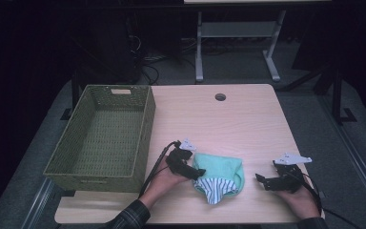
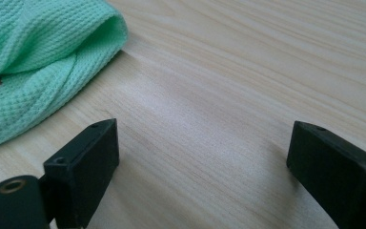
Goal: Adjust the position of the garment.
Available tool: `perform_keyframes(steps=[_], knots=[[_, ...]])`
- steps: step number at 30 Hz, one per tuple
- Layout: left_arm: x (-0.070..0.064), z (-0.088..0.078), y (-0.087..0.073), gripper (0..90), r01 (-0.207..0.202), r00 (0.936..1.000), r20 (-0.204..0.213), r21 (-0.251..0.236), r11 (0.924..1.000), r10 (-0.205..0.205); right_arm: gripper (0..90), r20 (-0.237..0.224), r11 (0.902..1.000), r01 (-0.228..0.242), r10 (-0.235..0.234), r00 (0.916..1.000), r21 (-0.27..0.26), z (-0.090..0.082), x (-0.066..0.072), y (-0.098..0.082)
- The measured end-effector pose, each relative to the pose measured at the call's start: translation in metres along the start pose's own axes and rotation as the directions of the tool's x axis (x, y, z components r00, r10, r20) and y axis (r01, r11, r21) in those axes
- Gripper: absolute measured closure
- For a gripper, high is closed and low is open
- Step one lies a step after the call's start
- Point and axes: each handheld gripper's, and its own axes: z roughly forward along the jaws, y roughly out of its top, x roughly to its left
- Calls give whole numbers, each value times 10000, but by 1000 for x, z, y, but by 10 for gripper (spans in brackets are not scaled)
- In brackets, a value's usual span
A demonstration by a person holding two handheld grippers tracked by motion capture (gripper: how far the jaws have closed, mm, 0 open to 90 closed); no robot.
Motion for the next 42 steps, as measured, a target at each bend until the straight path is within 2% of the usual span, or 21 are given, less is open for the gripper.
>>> perform_keyframes(steps=[6,9,18,22,23,29,35,38,39,42], knots=[[5,1,2,136,-58,9992,-387,-1,10000,58,100,-2,10000,17,-17,10000,-9,0,0,0],[9,2,4,139,-209,9973,-697,136,9997,218,101,-1,10000,11,-11,10000,-5,0,0,0],[28,10,18,142,-125,9907,-1353,67,9999,133,101,-2,10000,21,-21,10000,-13,0,0,0],[34,12,22,142,-72,9940,-1090,91,9999,81,102,-7,10000,24,-24,10000,-13,0,0,0],[32,11,22,142,36,9957,-928,68,10000,-29,102,-7,10000,20,-20,10000,-14,0,0,0],[23,9,25,140,17,9996,-288,35,10000,-16,102,-11,10000,19,-19,10000,-9,0,0,0],[21,15,25,138,-58,9999,-155,180,9998,61,103,-17,10000,19,-19,10000,-9,0,0,0],[20,17,25,143,-259,9995,-161,189,9995,263,103,-17,10000,20,-20,10000,-11,0,0,0],[20,17,25,153,-439,9989,-135,244,9987,442,103,-20,10000,27,-27,10000,-13,0,0,0],[17,16,25,264,-606,9981,116,170,9980,604,102,-19,10000,18,-18,10000,-10,0,0,0]])
